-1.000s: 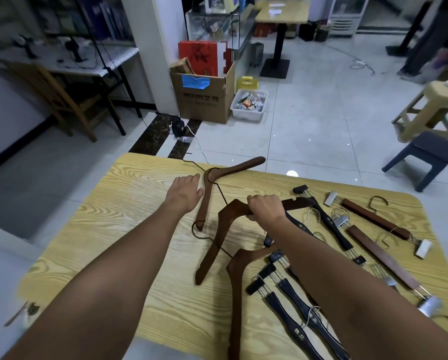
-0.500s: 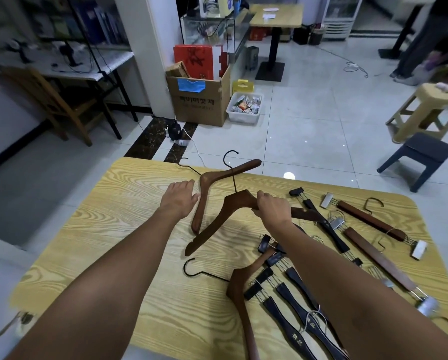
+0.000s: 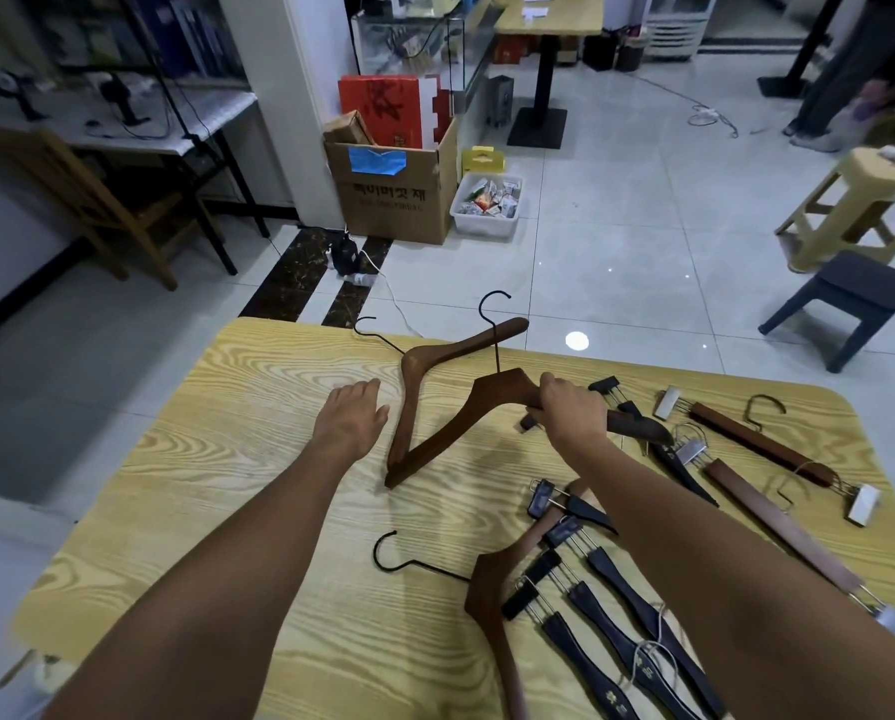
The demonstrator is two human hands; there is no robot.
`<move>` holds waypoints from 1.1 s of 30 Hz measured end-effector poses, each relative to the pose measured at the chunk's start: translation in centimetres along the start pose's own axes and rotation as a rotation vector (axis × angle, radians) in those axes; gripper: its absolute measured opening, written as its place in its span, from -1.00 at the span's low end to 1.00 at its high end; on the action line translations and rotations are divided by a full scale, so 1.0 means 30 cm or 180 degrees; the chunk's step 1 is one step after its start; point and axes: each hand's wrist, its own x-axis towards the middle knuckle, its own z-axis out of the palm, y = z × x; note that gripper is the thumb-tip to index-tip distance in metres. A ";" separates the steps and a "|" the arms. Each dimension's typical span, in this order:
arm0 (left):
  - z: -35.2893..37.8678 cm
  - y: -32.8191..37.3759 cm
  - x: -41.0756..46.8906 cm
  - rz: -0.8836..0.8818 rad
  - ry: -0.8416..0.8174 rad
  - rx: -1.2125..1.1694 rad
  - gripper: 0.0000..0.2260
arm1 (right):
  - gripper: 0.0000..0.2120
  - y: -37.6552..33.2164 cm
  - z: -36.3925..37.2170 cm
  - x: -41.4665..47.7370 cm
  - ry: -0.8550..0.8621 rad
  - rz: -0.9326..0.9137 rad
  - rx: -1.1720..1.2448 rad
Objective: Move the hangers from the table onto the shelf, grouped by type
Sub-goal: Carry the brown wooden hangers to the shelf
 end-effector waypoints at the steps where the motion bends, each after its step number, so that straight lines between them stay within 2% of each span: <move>1: 0.013 -0.001 -0.005 -0.0010 -0.0006 -0.0018 -0.56 | -0.72 0.004 0.001 0.004 0.0014 0.0023 0.0028; 8: 0.115 0.050 -0.108 -0.0180 -0.0081 -0.0201 -0.56 | -0.70 0.061 -0.009 0.005 0.0082 0.0088 0.0214; 20: 0.358 0.389 -0.472 -0.1140 -0.0143 -0.0623 -0.49 | -0.68 0.195 0.020 -0.078 0.0052 -0.0313 0.0378; 27: 0.483 0.524 -0.656 -0.1482 -0.0475 -0.0689 -0.47 | -0.67 0.210 0.070 -0.168 -0.0041 -0.0556 0.0408; 33: 0.530 0.644 -0.689 -0.1699 -0.0717 -0.0770 -0.46 | -0.66 0.212 0.111 -0.242 -0.0127 -0.0624 0.0504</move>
